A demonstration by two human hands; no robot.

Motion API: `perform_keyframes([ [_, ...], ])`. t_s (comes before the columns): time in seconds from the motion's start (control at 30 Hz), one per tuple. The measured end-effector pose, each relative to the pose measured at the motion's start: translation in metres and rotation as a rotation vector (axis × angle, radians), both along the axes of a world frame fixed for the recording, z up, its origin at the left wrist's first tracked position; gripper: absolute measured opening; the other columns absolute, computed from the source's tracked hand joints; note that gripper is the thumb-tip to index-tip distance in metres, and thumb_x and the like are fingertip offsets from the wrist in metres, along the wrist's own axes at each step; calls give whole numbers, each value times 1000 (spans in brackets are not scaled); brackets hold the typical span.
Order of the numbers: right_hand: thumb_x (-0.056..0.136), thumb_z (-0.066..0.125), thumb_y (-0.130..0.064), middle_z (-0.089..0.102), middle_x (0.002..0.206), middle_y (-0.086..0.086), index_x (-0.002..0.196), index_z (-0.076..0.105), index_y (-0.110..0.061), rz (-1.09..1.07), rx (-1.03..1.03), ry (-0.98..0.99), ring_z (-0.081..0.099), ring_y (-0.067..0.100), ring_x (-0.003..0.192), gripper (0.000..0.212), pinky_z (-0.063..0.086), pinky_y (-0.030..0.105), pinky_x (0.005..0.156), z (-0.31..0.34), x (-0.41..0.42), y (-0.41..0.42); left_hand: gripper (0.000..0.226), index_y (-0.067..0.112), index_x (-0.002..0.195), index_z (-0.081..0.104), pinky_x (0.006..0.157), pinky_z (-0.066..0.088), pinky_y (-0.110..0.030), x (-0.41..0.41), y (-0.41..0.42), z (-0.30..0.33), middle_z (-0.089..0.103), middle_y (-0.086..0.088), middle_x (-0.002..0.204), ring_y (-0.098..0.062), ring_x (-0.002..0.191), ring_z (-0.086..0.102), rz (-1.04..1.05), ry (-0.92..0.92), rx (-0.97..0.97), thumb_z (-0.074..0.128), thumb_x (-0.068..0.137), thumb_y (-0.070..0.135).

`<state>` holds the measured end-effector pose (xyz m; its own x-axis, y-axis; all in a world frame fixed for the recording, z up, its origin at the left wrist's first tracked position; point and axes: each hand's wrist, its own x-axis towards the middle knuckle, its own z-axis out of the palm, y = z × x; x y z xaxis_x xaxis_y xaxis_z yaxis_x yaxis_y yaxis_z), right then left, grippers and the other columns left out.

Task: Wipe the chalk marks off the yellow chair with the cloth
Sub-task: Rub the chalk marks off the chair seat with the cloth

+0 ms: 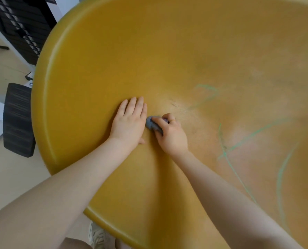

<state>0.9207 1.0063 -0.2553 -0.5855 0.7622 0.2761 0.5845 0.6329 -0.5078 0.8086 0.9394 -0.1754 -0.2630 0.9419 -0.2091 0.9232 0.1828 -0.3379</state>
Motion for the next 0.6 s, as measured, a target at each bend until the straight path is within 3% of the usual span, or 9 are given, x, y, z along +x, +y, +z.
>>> perform_keyframes([
  [0.13,88,52,-15,48,113,15,117,60,-23,-317,-31,-76,46,36,101,31,44,36,70,3,36,76,117,4,147,-11,114,-9,-38,-5,22,-4,-22,-14,153,-28,143,-15,-31,51,-23,62,75,60],
  [0.3,87,50,-11,47,113,14,111,63,-19,-654,-98,13,48,35,96,28,37,33,67,7,35,96,126,5,146,-17,114,-9,-37,-10,38,-9,-26,-14,152,-26,143,-17,-24,44,-77,61,68,68],
  [0.47,72,62,-2,56,96,19,100,68,-14,-274,-27,117,54,37,72,31,46,34,61,-4,-18,19,123,7,147,-13,115,-9,-36,-10,40,-11,-23,-13,153,-26,143,-16,-22,8,-64,65,69,63],
  [0.6,78,47,-19,59,98,14,103,66,-18,-20,60,82,53,32,73,31,46,29,48,-2,-9,13,121,8,147,-12,115,-8,-37,-8,42,-10,-24,-13,153,-27,143,-16,-18,17,-57,63,70,64],
])
